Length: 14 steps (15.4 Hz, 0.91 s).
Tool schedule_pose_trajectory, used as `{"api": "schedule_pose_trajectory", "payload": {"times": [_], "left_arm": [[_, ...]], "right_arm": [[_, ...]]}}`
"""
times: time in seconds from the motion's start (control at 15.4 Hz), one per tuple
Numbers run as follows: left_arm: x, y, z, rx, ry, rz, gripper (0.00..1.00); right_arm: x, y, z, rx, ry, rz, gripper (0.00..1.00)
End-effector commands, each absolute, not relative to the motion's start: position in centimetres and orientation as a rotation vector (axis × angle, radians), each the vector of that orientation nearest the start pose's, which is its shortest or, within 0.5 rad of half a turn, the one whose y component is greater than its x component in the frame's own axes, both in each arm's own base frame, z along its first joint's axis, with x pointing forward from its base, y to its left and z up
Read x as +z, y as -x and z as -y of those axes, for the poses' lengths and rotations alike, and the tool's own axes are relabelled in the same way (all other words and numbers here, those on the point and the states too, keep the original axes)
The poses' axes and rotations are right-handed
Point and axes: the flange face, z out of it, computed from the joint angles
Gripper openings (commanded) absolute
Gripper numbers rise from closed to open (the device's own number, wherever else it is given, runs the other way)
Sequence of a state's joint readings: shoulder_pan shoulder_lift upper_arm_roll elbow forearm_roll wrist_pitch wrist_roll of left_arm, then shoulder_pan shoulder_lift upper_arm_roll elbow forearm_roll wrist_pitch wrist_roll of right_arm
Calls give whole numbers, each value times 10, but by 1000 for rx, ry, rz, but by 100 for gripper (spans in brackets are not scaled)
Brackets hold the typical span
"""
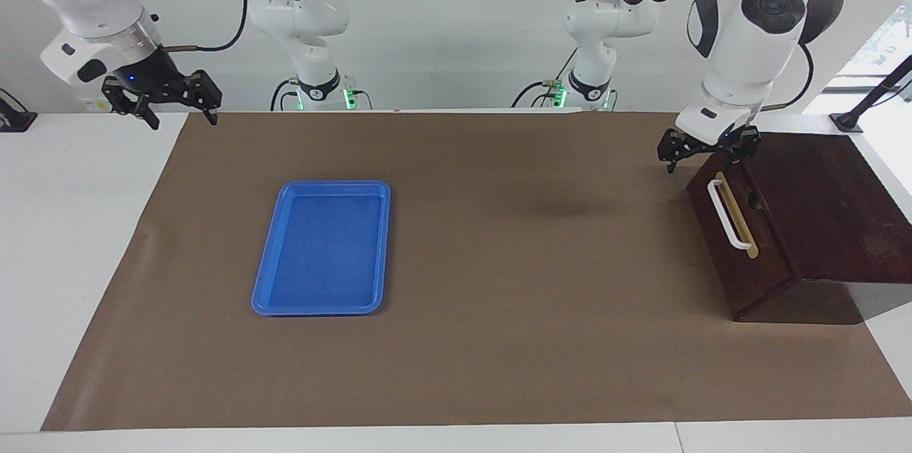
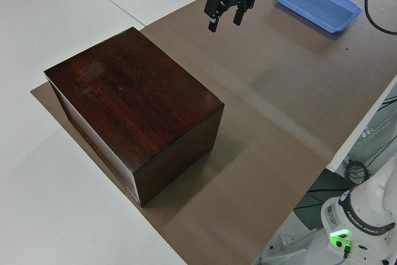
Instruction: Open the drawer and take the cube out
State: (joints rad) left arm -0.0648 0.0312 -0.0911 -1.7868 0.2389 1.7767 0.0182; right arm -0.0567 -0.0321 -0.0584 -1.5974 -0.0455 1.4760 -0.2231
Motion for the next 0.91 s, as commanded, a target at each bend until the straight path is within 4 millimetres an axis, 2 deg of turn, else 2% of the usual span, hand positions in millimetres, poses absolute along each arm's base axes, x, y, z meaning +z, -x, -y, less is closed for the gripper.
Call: {"api": "schedule_pose_trajectory", "payload": {"times": [0.0, 0.13, 0.32, 0.45, 0.84], "left_arm": [[486, -588, 79, -1, 2777, -358, 100], [465, -598, 75, 0, 2758, -376, 100], [440, -598, 59, -45, 2757, -387, 100], [433, -600, 50, -46, 2703, -409, 100], [411, -597, 30, -60, 2689, -422, 100]], "right_arm": [[623, -526, 69, 145, 3170, 145, 100], [624, -526, 67, 140, 3171, 145, 100], [625, -527, 67, 133, 3172, 143, 100], [625, -527, 64, 133, 3172, 152, 100], [625, -527, 69, 128, 3173, 143, 100]]}}
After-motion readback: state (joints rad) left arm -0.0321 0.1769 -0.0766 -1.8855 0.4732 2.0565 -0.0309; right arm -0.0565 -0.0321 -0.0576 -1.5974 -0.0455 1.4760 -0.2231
